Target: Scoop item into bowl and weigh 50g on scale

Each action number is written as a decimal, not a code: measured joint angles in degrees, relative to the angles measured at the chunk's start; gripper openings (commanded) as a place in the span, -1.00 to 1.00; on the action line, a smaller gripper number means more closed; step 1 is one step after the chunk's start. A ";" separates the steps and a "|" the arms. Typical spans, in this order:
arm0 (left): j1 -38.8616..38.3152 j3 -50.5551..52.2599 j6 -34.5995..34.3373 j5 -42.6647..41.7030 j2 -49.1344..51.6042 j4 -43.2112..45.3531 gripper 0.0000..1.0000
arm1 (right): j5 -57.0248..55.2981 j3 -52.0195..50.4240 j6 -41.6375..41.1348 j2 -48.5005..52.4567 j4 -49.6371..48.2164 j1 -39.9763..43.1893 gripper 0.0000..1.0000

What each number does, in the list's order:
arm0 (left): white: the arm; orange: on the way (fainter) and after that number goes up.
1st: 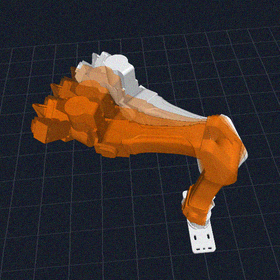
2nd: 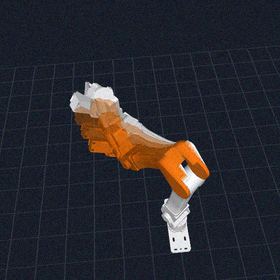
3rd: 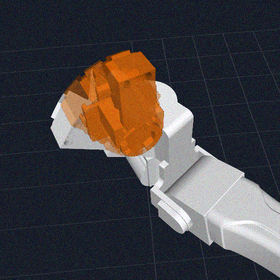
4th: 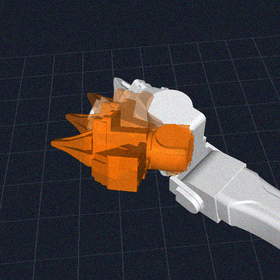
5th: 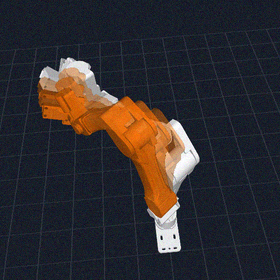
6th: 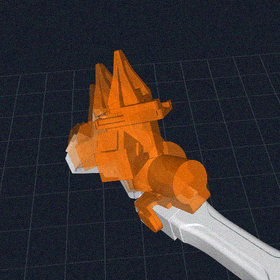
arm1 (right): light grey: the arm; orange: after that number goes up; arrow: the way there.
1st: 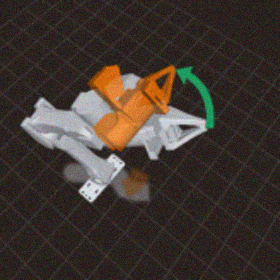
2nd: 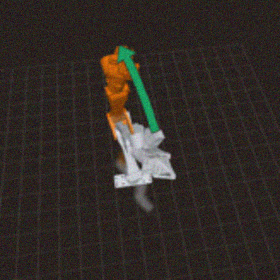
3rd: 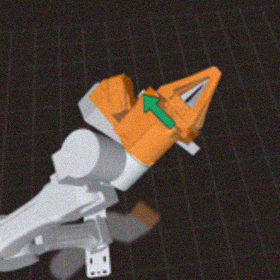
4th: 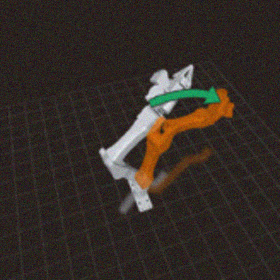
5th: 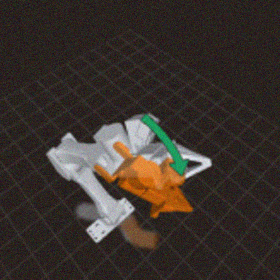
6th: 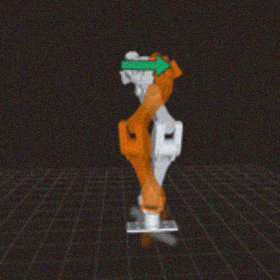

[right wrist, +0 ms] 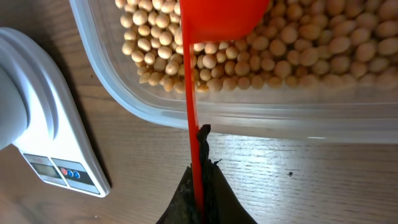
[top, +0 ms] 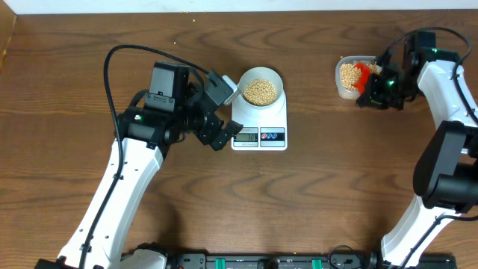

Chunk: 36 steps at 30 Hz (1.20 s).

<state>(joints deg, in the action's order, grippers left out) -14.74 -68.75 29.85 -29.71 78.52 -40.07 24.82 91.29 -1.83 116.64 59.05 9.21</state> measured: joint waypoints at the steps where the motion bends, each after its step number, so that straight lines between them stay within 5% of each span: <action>1: 0.00 0.00 0.00 0.00 0.00 0.00 0.96 | 0.17 -0.20 0.00 0.00 -0.04 0.00 -0.97; 36: 0.00 0.00 0.00 0.00 0.00 0.00 0.96 | 10.78 -0.79 4.00 0.11 -1.53 3.39 -0.97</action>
<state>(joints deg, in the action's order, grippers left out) -14.74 -68.75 29.85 -29.71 78.52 -40.07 35.59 90.50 2.17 116.75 57.52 12.60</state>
